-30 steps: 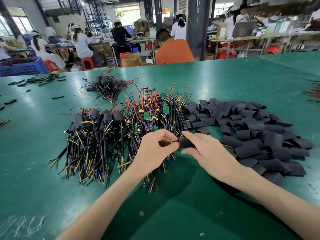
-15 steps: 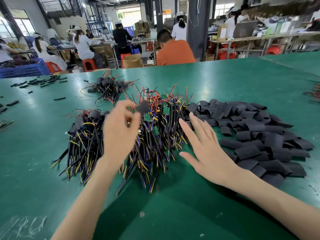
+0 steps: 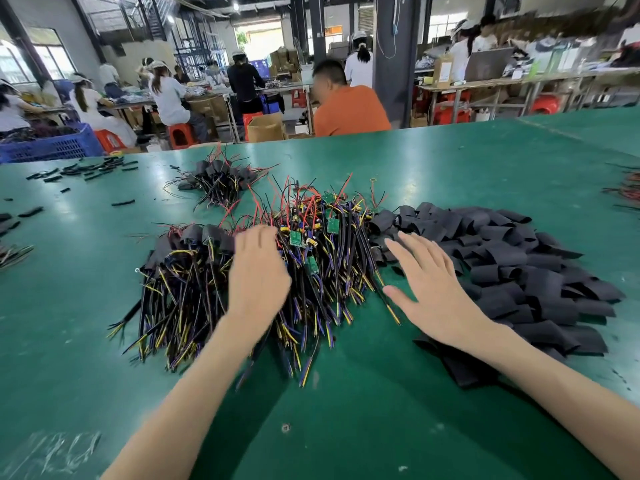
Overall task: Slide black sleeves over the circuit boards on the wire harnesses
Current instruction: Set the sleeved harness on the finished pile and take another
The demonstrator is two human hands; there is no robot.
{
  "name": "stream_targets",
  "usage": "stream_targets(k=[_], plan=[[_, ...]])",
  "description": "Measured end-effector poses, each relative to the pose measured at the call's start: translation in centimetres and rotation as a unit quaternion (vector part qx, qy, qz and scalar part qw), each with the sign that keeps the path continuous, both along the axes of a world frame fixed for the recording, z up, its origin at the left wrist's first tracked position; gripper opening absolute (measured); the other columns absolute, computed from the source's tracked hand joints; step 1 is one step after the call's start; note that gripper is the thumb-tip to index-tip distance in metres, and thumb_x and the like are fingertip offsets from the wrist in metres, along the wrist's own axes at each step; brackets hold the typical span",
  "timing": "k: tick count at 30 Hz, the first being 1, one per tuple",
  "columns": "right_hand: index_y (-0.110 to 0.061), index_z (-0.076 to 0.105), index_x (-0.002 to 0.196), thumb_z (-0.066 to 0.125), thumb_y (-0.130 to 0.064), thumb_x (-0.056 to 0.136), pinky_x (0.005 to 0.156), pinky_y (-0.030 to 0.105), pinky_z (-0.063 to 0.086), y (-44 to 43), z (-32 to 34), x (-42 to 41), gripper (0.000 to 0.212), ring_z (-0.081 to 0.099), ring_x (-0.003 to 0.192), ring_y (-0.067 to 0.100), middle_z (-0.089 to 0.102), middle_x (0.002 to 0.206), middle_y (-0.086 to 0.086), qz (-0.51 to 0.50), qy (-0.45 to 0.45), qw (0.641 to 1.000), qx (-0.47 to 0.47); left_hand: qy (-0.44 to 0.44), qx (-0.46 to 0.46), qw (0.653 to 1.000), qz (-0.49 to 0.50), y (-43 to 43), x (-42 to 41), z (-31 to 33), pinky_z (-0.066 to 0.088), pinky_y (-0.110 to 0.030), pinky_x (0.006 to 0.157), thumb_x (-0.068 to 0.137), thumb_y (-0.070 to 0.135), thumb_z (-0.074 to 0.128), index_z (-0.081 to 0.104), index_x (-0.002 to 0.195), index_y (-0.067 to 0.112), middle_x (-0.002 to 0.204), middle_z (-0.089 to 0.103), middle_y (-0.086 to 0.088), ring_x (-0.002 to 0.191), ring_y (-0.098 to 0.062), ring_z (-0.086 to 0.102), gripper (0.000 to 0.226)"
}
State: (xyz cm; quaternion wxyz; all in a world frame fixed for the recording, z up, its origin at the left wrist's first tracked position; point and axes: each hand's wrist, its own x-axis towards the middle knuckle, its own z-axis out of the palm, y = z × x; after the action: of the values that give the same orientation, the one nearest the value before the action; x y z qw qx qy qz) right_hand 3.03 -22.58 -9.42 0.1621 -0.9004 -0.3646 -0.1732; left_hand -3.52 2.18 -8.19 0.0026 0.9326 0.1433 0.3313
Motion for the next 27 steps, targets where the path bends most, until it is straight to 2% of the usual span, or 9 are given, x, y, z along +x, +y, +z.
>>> stream_targets(k=[2, 5, 7, 9, 12, 18, 24, 27], plan=[[-0.017, 0.025, 0.146, 0.055, -0.033, 0.091, 0.116, 0.036, 0.005, -0.3, -0.2, 0.5, 0.064, 0.011, 0.142, 0.020, 0.020, 0.153, 0.004, -0.010, 0.010, 1.000, 0.003, 0.076, -0.034, 0.996, 0.027, -1.8, 1.2, -1.4, 0.018, -0.039, 0.115, 0.096, 0.017, 0.041, 0.034, 0.136, -0.008, 0.140, 0.042, -0.021, 0.133, -0.032, 0.034, 0.048], [-0.015, 0.030, 0.144, 0.057, -0.031, 0.090, 0.116, 0.039, 0.009, -0.5, -0.1, 1.1, 0.062, 0.014, 0.141, 0.022, 0.025, 0.151, 0.005, -0.019, 0.012, 0.999, 0.024, 0.124, -0.032, 0.990, 0.054, -2.2, 2.2, -2.1, 0.009, -0.039, 0.118, 0.096, 0.017, 0.035, 0.021, 0.140, -0.009, 0.144, 0.036, -0.022, 0.137, -0.032, 0.030, 0.053], [-0.013, 0.034, 0.142, 0.059, -0.028, 0.089, 0.115, 0.041, 0.013, -0.3, -0.1, 1.3, 0.060, 0.018, 0.140, 0.024, 0.029, 0.148, 0.006, -0.019, 0.009, 0.999, 0.041, 0.116, -0.076, 0.990, 0.029, -2.3, 2.4, -1.9, 0.009, -0.038, 0.118, 0.091, 0.010, 0.040, 0.025, 0.136, -0.010, 0.130, 0.048, -0.022, 0.129, -0.033, 0.039, 0.051], [-0.013, 0.037, 0.140, 0.061, -0.026, 0.088, 0.115, 0.041, 0.015, -0.1, -0.2, 1.3, 0.058, 0.020, 0.139, 0.023, 0.032, 0.147, 0.006, -0.013, 0.008, 0.999, 0.051, 0.120, -0.130, 0.984, 0.002, -2.7, 2.2, -1.5, 0.010, -0.037, 0.118, 0.087, 0.003, 0.043, 0.029, 0.132, -0.010, 0.121, 0.052, -0.021, 0.125, -0.035, 0.040, 0.049], [-0.016, 0.038, 0.140, 0.061, -0.027, 0.088, 0.113, 0.037, 0.014, 0.0, -0.5, 1.4, 0.057, 0.020, 0.138, 0.021, 0.032, 0.146, 0.004, -0.005, 0.016, 0.998, 0.052, 0.132, -0.186, 0.974, -0.008, -3.0, 2.0, -0.9, 0.022, -0.041, 0.113, 0.084, 0.001, 0.046, 0.033, 0.128, -0.006, 0.126, 0.046, -0.022, 0.130, -0.038, 0.032, 0.047], [-0.018, 0.036, 0.140, 0.059, -0.027, 0.089, 0.111, 0.035, 0.013, 0.0, -0.6, 1.8, 0.057, 0.018, 0.139, 0.018, 0.031, 0.147, 0.001, -0.012, 0.043, 0.997, 0.059, 0.129, -0.202, 0.970, -0.039, -3.0, 1.4, -0.3, 0.029, -0.034, 0.103, 0.088, 0.008, 0.050, 0.025, 0.141, -0.004, 0.126, 0.047, -0.017, 0.123, -0.029, 0.034, 0.059], [-0.017, 0.040, 0.138, 0.060, -0.023, 0.089, 0.111, 0.037, 0.015, 0.3, -0.7, 1.8, 0.054, 0.019, 0.138, 0.019, 0.036, 0.144, 0.001, -0.005, 0.053, 0.996, 0.067, 0.137, -0.212, 0.966, -0.065, -4.7, 1.7, -0.3, 0.029, -0.034, 0.101, 0.087, 0.010, 0.051, 0.026, 0.139, -0.004, 0.119, 0.047, -0.015, 0.120, -0.030, 0.035, 0.059], [-0.018, 0.041, 0.137, 0.061, -0.022, 0.088, 0.110, 0.035, 0.015, 0.4, -0.8, 1.9, 0.054, 0.019, 0.137, 0.017, 0.037, 0.143, 0.000, 0.002, 0.055, 0.996, 0.069, 0.140, -0.188, 0.969, -0.082, -5.8, 2.4, -0.5, 0.027, -0.033, 0.101, 0.088, 0.012, 0.052, 0.027, 0.138, -0.004, 0.123, 0.046, -0.015, 0.120, -0.030, 0.035, 0.058]])
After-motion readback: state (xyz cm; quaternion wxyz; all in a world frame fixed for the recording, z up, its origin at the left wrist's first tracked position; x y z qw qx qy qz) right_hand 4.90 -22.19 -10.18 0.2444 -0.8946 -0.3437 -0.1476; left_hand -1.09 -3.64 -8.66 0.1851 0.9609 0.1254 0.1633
